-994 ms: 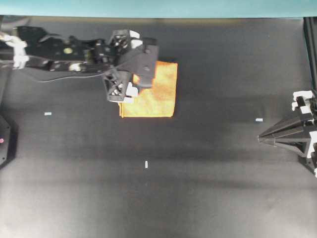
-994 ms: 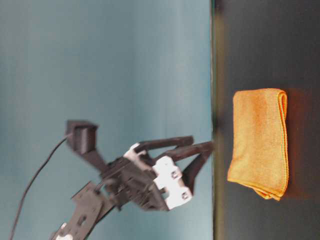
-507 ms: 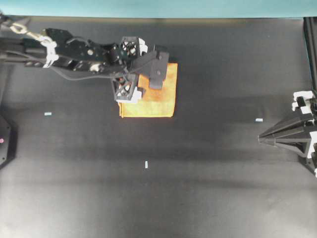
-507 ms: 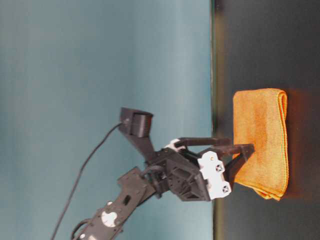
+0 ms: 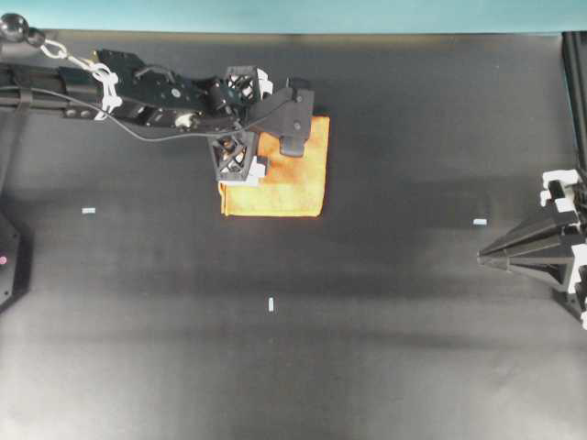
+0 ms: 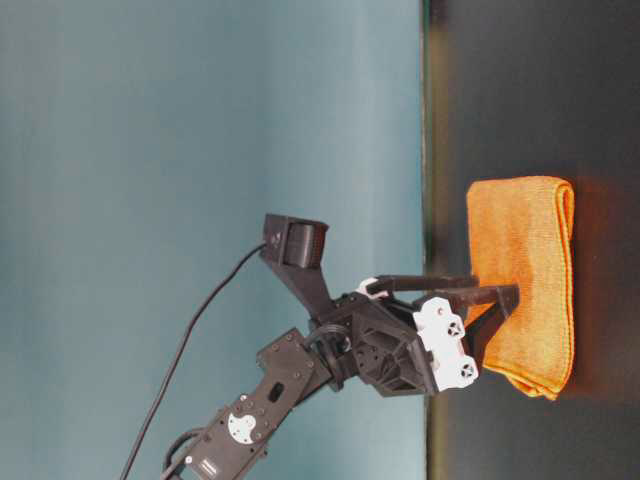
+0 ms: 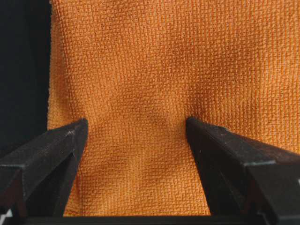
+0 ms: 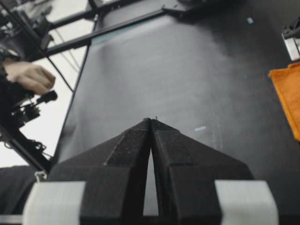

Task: Push an orange cloth with the left arm to wipe the desk.
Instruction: 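Drag the held orange cloth with the left gripper toward the lower left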

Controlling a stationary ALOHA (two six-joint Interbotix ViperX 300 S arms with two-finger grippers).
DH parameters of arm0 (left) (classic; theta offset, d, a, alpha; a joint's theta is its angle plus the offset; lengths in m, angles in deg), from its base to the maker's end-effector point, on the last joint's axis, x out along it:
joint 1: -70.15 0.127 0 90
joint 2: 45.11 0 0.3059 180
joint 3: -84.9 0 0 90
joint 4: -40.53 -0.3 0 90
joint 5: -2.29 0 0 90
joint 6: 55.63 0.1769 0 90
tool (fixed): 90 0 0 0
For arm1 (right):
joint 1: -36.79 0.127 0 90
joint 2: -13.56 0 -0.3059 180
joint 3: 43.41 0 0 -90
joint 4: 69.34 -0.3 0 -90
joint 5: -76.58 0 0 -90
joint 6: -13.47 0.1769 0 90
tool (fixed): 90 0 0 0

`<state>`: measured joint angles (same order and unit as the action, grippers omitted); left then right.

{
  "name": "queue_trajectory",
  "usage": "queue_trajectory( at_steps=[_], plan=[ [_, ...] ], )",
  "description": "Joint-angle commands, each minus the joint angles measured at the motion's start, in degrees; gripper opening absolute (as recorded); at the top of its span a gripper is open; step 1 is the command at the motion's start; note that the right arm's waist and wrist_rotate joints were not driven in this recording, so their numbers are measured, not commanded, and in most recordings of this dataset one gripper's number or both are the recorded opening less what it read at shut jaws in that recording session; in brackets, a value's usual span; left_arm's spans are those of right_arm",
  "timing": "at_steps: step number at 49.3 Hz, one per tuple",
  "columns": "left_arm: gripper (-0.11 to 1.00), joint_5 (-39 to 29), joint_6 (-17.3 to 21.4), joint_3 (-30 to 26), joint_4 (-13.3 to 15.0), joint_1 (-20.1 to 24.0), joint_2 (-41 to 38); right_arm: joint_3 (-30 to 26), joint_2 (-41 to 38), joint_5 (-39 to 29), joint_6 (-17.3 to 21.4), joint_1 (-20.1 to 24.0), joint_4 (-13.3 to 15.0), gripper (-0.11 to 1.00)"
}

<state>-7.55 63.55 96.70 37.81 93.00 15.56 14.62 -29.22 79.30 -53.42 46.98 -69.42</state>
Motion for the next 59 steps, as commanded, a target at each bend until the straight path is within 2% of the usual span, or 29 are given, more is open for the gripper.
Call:
queue_trajectory(
  at_steps=[1,9,17,38,59],
  plan=[
    [0.84,-0.26,0.09,1.23,-0.18,-0.53,-1.58,-0.26,-0.26,0.7,0.0,0.0,-0.09,0.02],
    [0.84,-0.26,-0.09,3.08,-0.18,-1.67,-1.05,-0.26,-0.09,0.7,0.09,0.0,-0.09,0.02],
    [0.84,-0.35,-2.29,5.71,-0.18,-4.13,0.88,0.0,0.0,0.62,0.0,0.0,-0.09,0.02],
    [0.84,-0.26,-4.57,16.08,-0.09,-14.24,6.77,0.44,0.09,0.79,0.0,0.0,-0.09,0.02],
    [0.84,-0.26,-15.91,23.99,-0.18,-26.28,12.13,0.44,0.18,0.7,0.09,0.0,-0.62,0.02]
  ],
)
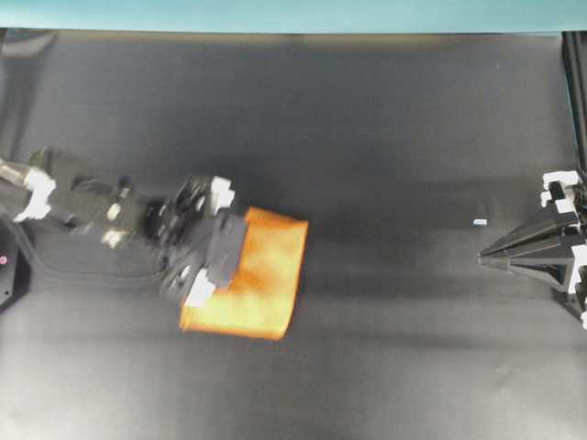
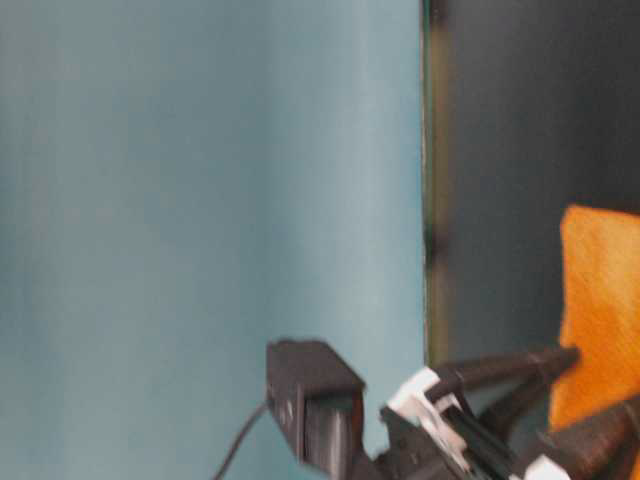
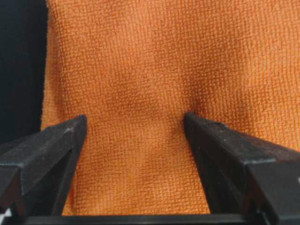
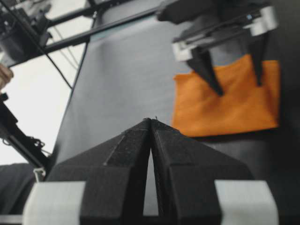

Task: Push an orange cloth with the left arm to wipe the desk.
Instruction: 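Drag the held orange cloth with the left gripper toward the lower left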

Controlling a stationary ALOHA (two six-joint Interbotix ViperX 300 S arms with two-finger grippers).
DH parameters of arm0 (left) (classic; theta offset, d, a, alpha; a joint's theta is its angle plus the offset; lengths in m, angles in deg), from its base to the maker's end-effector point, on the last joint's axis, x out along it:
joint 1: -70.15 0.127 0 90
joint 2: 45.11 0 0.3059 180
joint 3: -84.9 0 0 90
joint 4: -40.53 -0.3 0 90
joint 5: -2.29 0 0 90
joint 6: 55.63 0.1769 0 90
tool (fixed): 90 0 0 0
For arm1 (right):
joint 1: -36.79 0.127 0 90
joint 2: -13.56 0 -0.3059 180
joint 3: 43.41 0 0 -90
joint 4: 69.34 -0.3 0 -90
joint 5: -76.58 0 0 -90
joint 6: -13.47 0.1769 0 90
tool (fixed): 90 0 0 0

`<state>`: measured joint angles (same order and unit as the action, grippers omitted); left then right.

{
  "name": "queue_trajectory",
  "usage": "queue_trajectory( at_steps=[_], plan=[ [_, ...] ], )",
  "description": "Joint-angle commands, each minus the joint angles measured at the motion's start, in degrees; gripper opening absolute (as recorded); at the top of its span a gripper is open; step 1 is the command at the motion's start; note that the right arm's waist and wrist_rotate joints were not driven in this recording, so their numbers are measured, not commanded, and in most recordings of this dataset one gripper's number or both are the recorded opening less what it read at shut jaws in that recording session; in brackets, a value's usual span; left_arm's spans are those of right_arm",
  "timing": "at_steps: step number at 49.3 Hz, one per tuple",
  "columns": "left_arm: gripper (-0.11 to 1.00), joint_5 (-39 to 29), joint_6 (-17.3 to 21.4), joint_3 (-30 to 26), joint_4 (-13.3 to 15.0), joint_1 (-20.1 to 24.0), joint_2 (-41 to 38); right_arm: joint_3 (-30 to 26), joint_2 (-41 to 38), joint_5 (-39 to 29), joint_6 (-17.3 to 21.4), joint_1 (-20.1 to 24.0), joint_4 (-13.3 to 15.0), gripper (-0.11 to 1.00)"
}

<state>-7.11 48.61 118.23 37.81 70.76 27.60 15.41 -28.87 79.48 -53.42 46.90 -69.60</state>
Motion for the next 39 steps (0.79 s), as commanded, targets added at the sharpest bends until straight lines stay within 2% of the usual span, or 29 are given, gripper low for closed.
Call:
queue_trajectory(
  at_steps=[1,28,39],
  plan=[
    [0.84,-0.62,-1.49,2.64,-0.18,-4.66,0.26,-0.35,-0.18,0.53,0.0,0.0,-0.53,0.02],
    [0.84,0.44,-15.73,1.58,-0.18,-21.27,-0.79,-0.09,2.02,-3.08,0.09,0.09,-0.79,0.02],
    [0.84,-0.18,-19.51,0.44,-0.18,-27.51,-1.58,0.0,2.81,-4.13,0.0,0.0,-0.79,0.02]
  ],
)
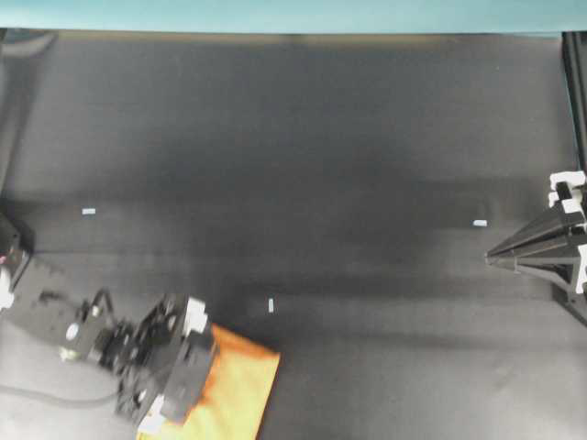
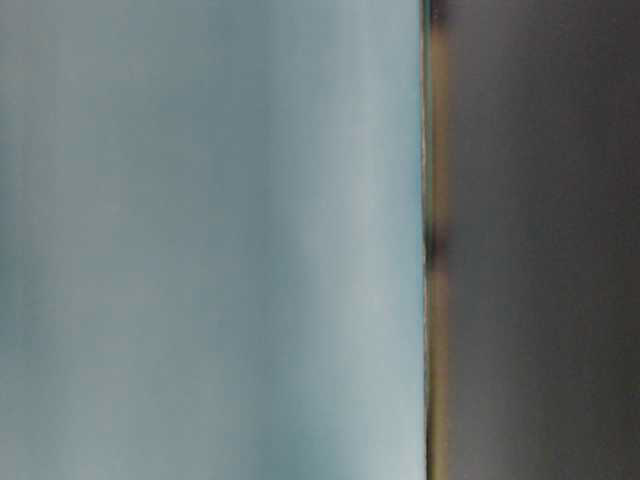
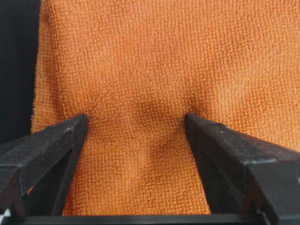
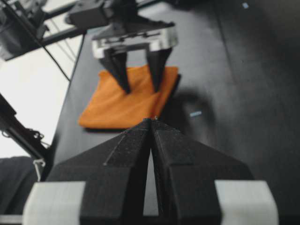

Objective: Push an orange cloth with the left arm to wipe the desk.

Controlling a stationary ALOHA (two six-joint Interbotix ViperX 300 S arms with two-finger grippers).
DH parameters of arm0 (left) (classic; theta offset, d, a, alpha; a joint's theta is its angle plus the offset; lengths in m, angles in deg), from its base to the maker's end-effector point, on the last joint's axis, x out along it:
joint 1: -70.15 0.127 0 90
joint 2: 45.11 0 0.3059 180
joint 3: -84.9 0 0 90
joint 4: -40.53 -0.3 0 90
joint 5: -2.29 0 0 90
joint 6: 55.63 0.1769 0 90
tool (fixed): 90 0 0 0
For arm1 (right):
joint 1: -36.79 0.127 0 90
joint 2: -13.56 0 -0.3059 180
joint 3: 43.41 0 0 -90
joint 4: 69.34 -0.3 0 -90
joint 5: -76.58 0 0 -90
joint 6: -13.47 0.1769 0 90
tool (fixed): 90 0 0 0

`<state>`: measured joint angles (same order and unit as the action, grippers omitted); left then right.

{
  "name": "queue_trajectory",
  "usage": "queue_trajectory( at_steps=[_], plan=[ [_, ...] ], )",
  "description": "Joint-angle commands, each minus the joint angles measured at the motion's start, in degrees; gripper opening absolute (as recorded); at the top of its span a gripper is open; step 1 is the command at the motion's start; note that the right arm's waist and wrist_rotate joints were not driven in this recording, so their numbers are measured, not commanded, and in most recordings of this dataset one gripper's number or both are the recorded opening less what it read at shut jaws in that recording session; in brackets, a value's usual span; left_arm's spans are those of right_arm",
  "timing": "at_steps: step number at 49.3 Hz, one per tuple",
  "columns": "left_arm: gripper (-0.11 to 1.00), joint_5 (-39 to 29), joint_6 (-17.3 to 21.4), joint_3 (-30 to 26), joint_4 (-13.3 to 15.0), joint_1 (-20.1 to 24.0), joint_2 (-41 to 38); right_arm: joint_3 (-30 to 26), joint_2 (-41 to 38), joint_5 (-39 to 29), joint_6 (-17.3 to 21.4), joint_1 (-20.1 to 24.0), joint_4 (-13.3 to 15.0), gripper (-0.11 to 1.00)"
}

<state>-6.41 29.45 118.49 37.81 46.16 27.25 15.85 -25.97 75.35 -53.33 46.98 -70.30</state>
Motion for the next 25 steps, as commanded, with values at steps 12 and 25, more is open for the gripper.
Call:
queue_trajectory(
  at_steps=[12,25],
  plan=[
    [0.84,-0.97,-2.55,0.09,-0.18,-4.66,-1.49,-0.35,0.0,0.0,-0.09,0.0,-0.09,0.02],
    [0.84,-0.97,-2.2,0.35,-0.18,-4.66,-1.32,-0.35,0.0,0.0,-0.09,0.0,-0.09,0.02]
  ],
)
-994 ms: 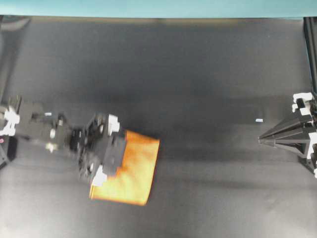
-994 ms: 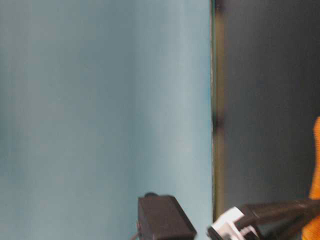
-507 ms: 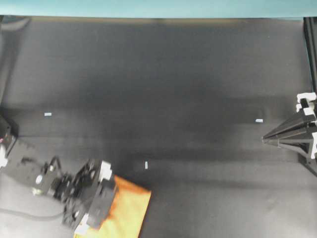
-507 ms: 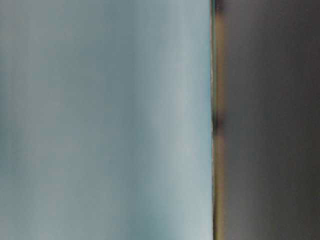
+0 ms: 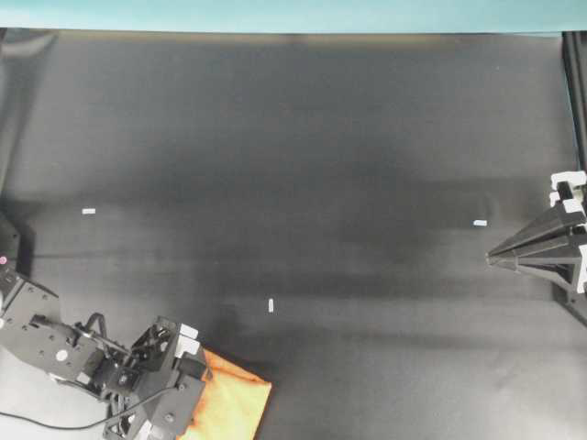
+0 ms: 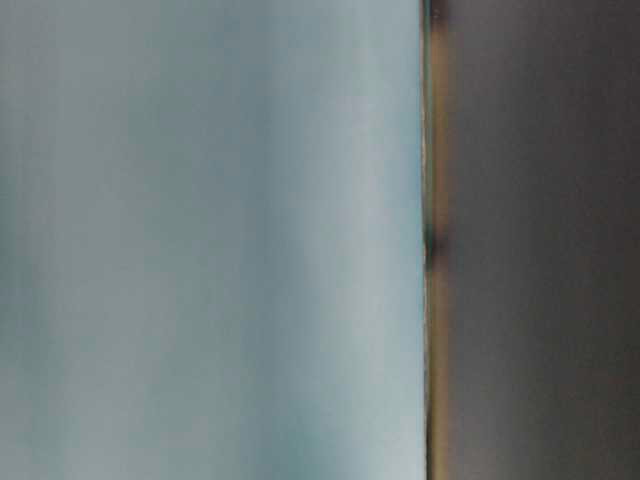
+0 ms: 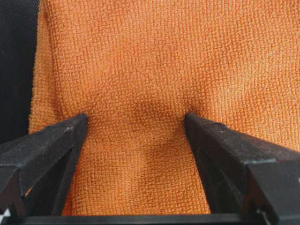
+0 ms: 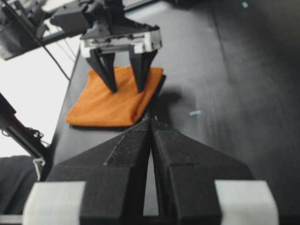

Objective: Push an orange cloth with the left arm to wipe the desk.

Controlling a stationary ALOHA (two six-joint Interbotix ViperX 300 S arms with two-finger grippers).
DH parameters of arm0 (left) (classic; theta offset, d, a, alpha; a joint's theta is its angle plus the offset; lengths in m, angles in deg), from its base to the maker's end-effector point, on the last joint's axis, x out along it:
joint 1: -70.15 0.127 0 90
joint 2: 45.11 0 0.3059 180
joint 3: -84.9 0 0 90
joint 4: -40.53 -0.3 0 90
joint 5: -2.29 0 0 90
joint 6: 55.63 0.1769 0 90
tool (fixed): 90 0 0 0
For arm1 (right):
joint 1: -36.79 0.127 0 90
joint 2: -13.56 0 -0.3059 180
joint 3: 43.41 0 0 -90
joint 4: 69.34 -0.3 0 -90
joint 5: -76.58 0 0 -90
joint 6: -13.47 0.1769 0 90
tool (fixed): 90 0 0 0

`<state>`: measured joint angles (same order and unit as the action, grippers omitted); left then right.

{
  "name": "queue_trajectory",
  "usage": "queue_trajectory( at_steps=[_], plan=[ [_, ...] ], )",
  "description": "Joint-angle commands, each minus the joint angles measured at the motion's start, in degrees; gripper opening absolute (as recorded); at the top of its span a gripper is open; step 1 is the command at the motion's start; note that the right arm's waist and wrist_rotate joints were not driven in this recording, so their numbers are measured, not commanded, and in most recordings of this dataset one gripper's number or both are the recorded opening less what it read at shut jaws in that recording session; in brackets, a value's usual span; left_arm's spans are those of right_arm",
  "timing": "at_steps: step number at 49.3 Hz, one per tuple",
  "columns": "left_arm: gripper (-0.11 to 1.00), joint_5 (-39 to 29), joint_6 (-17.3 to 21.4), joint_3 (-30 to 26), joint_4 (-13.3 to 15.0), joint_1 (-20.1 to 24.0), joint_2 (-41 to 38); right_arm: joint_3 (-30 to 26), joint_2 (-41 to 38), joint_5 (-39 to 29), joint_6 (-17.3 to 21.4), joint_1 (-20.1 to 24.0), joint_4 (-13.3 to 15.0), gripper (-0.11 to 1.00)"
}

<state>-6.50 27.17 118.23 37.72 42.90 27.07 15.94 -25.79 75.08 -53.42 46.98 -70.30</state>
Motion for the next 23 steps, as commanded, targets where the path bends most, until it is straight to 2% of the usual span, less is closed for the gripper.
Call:
queue_trajectory(
  at_steps=[1,13,23],
  plan=[
    [0.84,-0.88,0.09,0.62,-0.09,-1.41,-1.14,-0.44,-0.18,0.26,0.0,0.0,-0.09,0.02],
    [0.84,-0.88,0.18,0.53,0.0,-1.14,-0.35,-0.35,-0.18,0.26,0.09,0.0,-0.09,0.02],
    [0.84,-0.88,0.62,1.49,-0.09,1.76,6.24,-0.26,-0.18,0.26,0.0,0.0,-0.09,0.02]
  ],
)
